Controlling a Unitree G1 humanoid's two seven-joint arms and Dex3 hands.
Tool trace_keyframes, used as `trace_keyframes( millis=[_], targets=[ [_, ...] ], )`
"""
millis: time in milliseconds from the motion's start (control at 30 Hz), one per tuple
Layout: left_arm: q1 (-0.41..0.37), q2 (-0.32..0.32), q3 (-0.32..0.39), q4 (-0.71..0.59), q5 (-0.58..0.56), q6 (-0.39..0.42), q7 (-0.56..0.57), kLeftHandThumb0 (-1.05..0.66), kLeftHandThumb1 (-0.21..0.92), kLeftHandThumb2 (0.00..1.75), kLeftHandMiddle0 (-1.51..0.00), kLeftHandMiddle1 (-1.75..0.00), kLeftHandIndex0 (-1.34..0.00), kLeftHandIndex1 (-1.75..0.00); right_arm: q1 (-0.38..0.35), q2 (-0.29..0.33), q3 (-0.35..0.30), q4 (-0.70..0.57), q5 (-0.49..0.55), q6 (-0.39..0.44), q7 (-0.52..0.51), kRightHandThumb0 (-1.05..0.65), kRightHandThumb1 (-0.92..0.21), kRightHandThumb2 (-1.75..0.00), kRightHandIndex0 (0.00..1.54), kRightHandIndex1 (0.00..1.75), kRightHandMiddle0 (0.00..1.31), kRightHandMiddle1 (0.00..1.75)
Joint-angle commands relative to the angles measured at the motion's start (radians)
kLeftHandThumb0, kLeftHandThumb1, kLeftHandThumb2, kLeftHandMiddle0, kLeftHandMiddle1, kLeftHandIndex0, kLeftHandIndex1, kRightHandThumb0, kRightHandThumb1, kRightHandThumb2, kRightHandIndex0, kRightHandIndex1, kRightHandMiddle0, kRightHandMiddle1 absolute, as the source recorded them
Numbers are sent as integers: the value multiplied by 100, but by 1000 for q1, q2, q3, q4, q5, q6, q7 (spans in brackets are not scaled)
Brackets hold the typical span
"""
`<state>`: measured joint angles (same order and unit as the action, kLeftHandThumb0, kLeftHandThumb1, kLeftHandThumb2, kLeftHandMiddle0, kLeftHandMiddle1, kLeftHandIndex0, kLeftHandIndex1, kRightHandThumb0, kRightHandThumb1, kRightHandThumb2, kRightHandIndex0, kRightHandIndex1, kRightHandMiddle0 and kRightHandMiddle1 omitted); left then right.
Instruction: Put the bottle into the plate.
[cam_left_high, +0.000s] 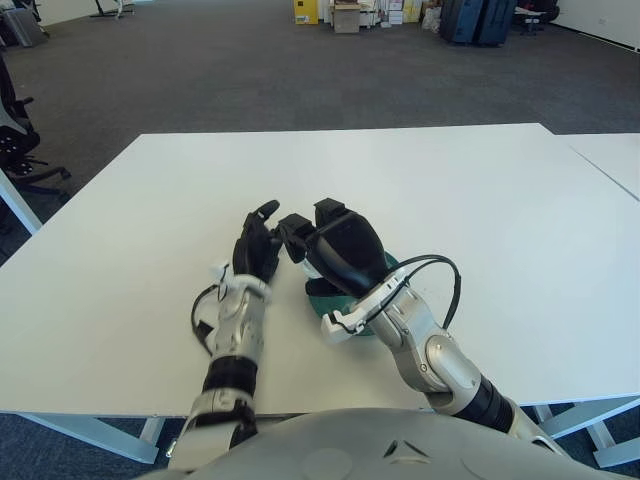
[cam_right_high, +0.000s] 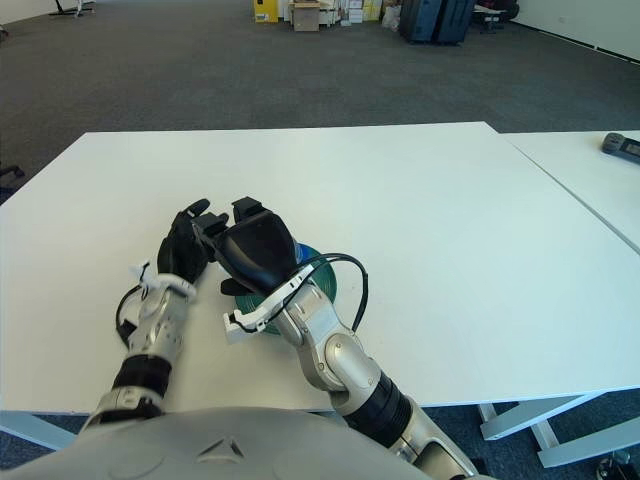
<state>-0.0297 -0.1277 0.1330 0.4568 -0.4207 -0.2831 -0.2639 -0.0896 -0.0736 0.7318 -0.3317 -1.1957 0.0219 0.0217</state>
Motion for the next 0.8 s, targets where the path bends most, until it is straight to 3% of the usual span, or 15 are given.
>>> trace_keyframes(
  millis=[0,433,767],
  targets=[
    [-2,-84,-44,-6,45,14,46,-67,92,112,-28,-56,-13,-114,-5,25,0,-27,16,-2,9,0,-5,-163,81,175,58,175],
    [29,-105,-54,-78,-37,91,68,-65,92,113,-27,-55,-11,-116,15,32,-4,-1,41,0,34,0,-8,-159,79,173,56,175],
    [42,-100,-50,-91,-106,123,55,-63,92,113,-23,-53,-8,-116,13,31,-4,52,-14,14,-43,0,-3,-165,83,174,60,175]
  ],
)
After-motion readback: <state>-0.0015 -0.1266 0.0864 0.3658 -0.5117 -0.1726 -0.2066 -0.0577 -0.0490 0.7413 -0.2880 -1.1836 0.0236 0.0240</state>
